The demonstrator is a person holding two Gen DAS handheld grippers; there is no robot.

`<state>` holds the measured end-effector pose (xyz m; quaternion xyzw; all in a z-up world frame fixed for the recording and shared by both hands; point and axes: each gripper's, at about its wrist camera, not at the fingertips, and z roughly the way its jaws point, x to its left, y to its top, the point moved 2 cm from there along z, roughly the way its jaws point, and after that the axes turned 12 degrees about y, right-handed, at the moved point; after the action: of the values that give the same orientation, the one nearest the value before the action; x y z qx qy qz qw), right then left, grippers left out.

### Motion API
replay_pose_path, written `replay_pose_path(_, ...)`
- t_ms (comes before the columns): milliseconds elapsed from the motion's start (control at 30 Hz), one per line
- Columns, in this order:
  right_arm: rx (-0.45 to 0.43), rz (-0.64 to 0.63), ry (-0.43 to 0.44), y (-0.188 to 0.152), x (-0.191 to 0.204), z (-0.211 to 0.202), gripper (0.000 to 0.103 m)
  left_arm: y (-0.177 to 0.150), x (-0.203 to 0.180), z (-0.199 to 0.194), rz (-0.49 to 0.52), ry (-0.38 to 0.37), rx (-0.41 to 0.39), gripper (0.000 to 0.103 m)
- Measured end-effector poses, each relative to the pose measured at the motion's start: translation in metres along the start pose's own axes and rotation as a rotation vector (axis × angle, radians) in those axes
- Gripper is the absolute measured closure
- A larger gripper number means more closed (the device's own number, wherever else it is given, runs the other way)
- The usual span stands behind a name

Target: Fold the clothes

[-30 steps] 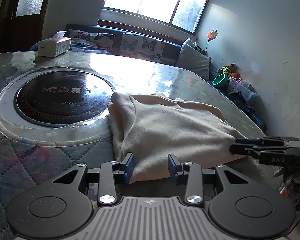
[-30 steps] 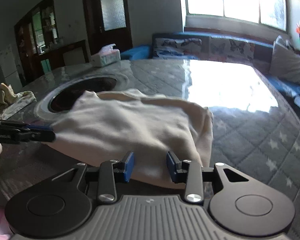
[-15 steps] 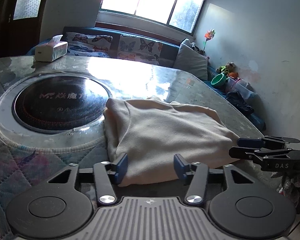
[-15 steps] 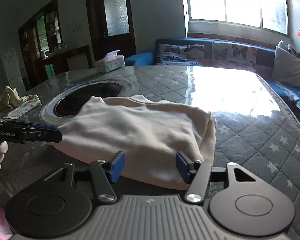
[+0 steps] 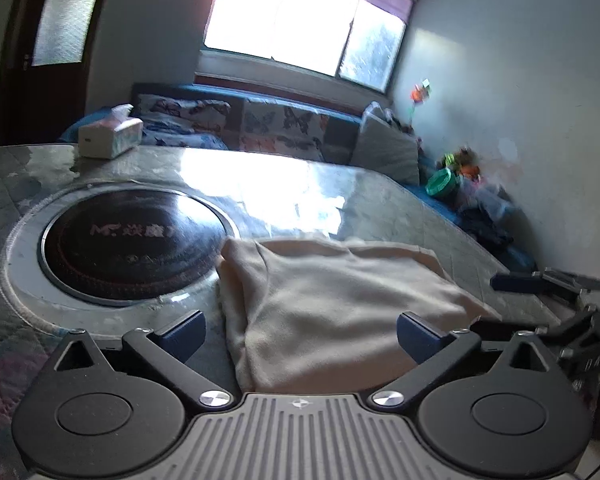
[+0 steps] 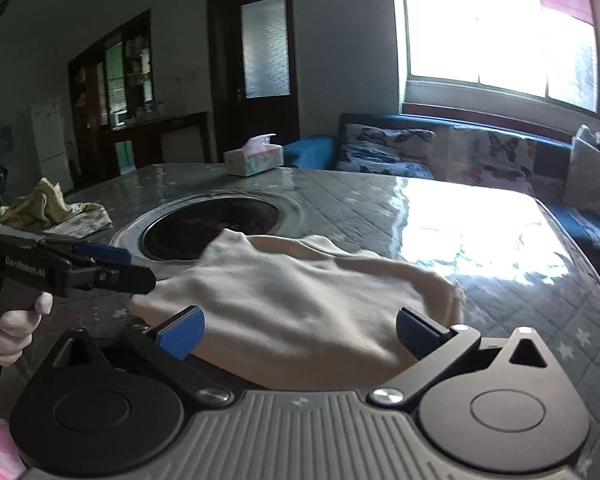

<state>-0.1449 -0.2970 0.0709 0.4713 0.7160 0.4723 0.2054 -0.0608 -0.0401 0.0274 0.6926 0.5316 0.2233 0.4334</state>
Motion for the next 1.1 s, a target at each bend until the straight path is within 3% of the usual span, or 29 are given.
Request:
replay_pose_path(300, 0.102, -0.179, 0.13, 0.013, 0.049, 0.038, 0.001, 0.008, 0.027, -0.001, -0.062, 0.072, -0.008, 0.0)
replay_pose_path(433, 0.169, -0.295, 0.178, 0.014, 0.077, 0.059, 0.011, 0.01, 0.043, 0.003, -0.122, 0.118, 0.014, 0.0)
replay_pose_path(600, 0.239, -0.385, 0.22, 0.011, 0.102, 0.086, 0.031, 0.012, 0.061, 0.004, -0.179, 0.125, 0.02, 0.002)
replay_pose_path(667, 0.26, -0.416, 0.227, 0.009, 0.11, 0.096, 0.042, 0.012, 0.067, 0.005, -0.196, 0.118, 0.028, 0.008)
replay_pose_path(733, 0.274, -0.444, 0.223, 0.007, 0.117, 0.104, 0.047, 0.013, 0.073, 0.006, -0.231, 0.098, 0.044, 0.01)
replay_pose_path(867, 0.301, -0.468, 0.207, 0.003, 0.125, 0.115, 0.078, 0.014, 0.075, 0.014, -0.308, 0.03, 0.084, 0.014)
replay_pose_path(933, 0.292, -0.449, 0.216, 0.005, 0.123, 0.113, 0.086, 0.014, 0.074, 0.018, -0.34, -0.01, 0.1, 0.014)
replay_pose_path(1100, 0.225, -0.344, 0.234, 0.02, 0.111, 0.101, 0.093, 0.016, 0.067, 0.035, -0.406, -0.065, 0.157, 0.014)
